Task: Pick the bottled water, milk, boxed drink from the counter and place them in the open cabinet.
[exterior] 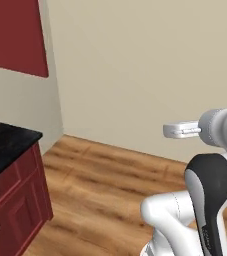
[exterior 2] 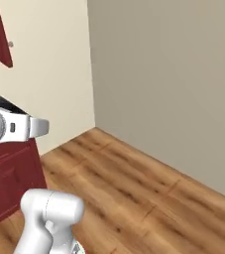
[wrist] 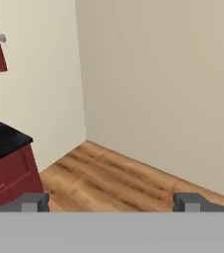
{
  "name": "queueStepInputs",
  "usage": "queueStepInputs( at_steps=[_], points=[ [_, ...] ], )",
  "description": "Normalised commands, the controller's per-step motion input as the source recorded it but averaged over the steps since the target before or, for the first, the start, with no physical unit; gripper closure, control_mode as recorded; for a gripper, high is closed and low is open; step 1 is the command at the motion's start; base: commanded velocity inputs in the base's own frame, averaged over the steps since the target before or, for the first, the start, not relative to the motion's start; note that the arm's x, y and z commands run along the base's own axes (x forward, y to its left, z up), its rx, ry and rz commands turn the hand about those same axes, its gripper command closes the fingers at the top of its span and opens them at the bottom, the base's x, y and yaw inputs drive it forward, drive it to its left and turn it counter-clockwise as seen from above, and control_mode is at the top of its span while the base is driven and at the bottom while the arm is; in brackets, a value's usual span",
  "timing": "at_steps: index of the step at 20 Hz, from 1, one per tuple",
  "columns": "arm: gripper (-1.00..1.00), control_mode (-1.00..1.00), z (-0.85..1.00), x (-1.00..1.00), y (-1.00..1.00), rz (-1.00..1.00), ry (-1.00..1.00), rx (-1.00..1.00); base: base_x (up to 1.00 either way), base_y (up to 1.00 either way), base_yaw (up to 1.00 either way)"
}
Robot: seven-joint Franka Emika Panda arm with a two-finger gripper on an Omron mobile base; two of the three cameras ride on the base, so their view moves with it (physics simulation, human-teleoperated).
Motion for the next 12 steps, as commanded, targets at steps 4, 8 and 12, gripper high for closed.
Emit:
queueStepInputs(
  at_steps=[4,8,12],
  points=[
    [-1.0,1.0,0.0,0.0,0.0,0.0,0.0,0.0,-0.65,-0.52,-0.44],
    [-1.0,1.0,0.0,0.0,0.0,0.0,0.0,0.0,-0.58,-0.41,-0.41],
    [-1.0,1.0,0.0,0.0,0.0,0.0,0.0,0.0,-0.5,-0.24,-0.43]
  ],
)
